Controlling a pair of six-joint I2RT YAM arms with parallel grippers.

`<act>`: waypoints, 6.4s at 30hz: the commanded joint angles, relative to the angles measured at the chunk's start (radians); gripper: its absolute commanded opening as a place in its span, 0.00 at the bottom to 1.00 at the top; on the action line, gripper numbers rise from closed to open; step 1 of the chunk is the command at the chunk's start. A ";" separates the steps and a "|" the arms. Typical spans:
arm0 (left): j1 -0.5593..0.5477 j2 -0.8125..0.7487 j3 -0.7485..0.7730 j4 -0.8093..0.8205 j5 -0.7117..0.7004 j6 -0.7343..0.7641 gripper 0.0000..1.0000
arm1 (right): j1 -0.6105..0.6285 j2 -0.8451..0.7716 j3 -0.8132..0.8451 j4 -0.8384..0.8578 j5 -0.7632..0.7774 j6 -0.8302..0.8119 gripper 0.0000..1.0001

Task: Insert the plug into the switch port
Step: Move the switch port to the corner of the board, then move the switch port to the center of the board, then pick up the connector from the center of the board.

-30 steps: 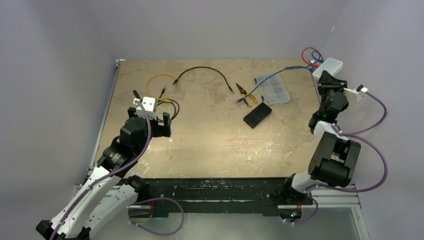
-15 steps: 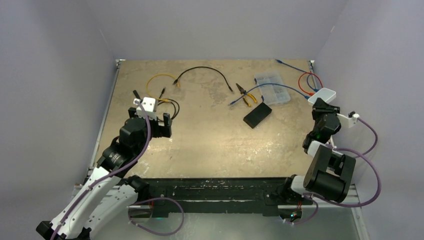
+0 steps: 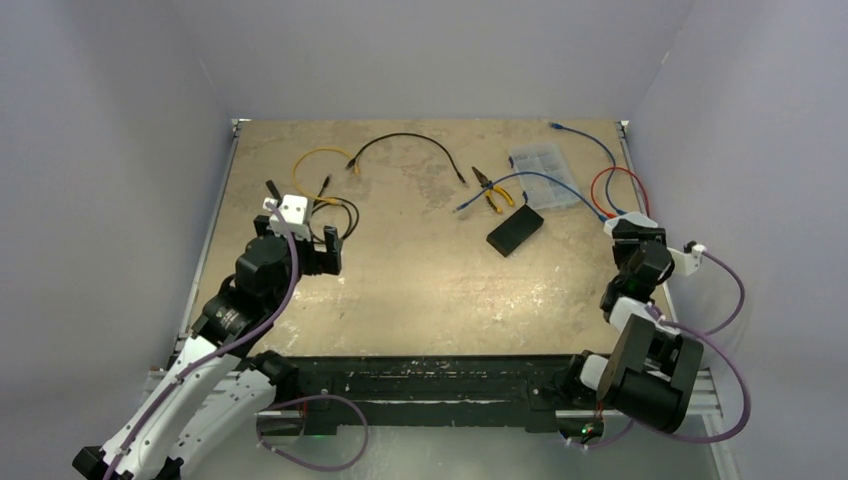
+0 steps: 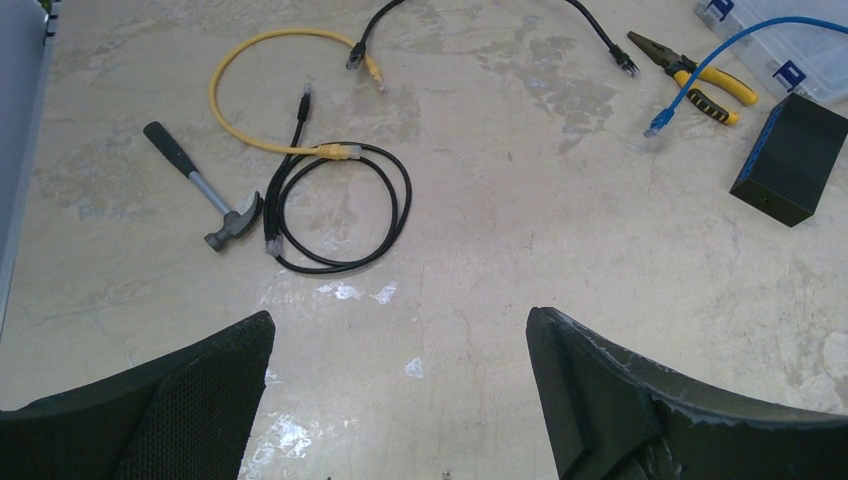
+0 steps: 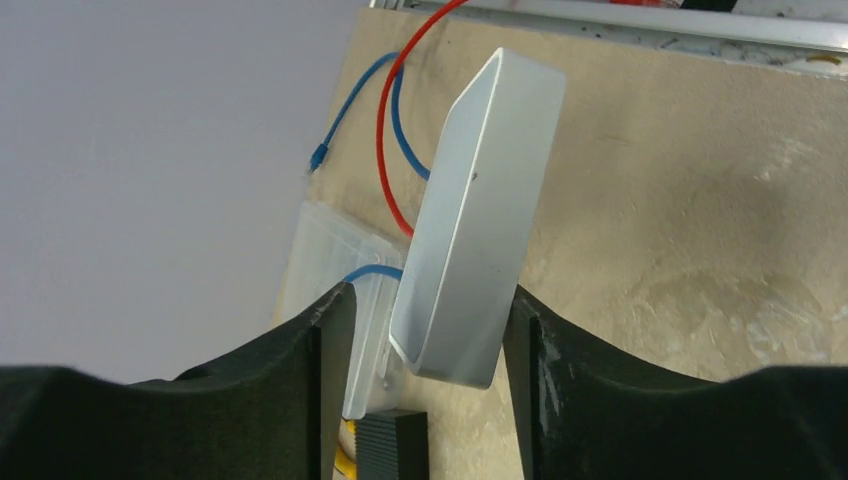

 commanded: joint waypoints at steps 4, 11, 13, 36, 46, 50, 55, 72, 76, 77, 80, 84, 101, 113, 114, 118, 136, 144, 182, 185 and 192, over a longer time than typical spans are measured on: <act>0.009 -0.011 -0.005 0.034 -0.005 0.005 0.95 | -0.006 -0.103 0.009 -0.163 0.051 -0.008 0.75; 0.012 -0.010 -0.007 0.033 -0.014 0.003 0.95 | -0.007 -0.186 0.060 -0.361 0.108 -0.008 0.99; 0.014 -0.009 -0.007 0.031 -0.015 0.003 0.96 | -0.007 -0.201 0.081 -0.418 0.125 -0.018 0.99; 0.029 -0.004 -0.007 0.029 -0.028 0.004 0.96 | 0.108 -0.252 0.231 -0.432 -0.045 -0.429 0.99; 0.038 -0.013 -0.008 0.026 -0.065 0.000 0.96 | 0.386 -0.171 0.314 -0.508 0.044 -0.549 0.99; 0.045 -0.019 -0.010 0.028 -0.079 0.000 0.96 | 0.470 -0.074 0.365 -0.584 0.079 -0.597 0.99; 0.053 -0.010 -0.010 0.028 -0.079 0.000 0.96 | 0.549 0.063 0.392 -0.612 0.102 -0.600 0.99; 0.064 -0.016 -0.011 0.034 -0.044 0.002 0.96 | 0.793 0.418 0.627 -0.739 0.466 -0.338 0.99; 0.065 -0.022 -0.013 0.037 -0.035 0.003 0.96 | 0.821 0.537 0.712 -0.840 0.535 -0.269 0.99; 0.065 -0.023 -0.013 0.037 -0.032 0.003 0.96 | 0.826 0.559 0.728 -0.862 0.547 -0.256 0.99; 0.065 -0.029 -0.014 0.039 -0.025 0.003 0.96 | 0.839 0.597 0.740 -0.903 0.560 -0.239 0.98; 0.065 -0.030 -0.014 0.040 -0.019 0.003 0.96 | 0.864 0.554 0.689 -0.902 0.551 -0.263 0.82; 0.070 -0.009 -0.015 0.037 -0.016 0.005 0.96 | 1.049 0.266 0.488 -0.656 -0.113 -0.894 0.31; 0.071 0.020 -0.022 0.036 -0.032 0.004 0.96 | 1.165 0.517 0.694 -0.696 -0.192 -1.166 0.34; 0.071 0.025 -0.022 0.037 -0.033 0.004 0.96 | 1.167 0.526 0.703 -0.696 -0.187 -1.176 0.36; 0.071 0.050 -0.022 0.037 -0.035 0.001 0.96 | 1.168 0.563 0.736 -0.753 -0.114 -1.210 0.47; 0.211 0.431 0.079 0.108 0.068 -0.143 0.99 | 1.168 0.289 0.660 -0.609 0.002 -1.064 0.95; 0.329 0.788 0.261 0.223 0.044 -0.237 0.90 | 1.168 0.069 0.541 -0.548 0.062 -0.946 0.95; 0.548 1.252 0.536 0.393 0.065 -0.322 0.39 | 1.168 0.102 0.565 -0.600 0.102 -0.926 0.94; 0.560 1.291 0.558 0.391 0.110 -0.340 0.40 | 1.168 0.105 0.566 -0.601 0.102 -0.926 0.94; 0.576 1.431 0.626 0.362 0.176 -0.333 0.41 | 1.168 0.110 0.568 -0.613 0.113 -0.931 0.94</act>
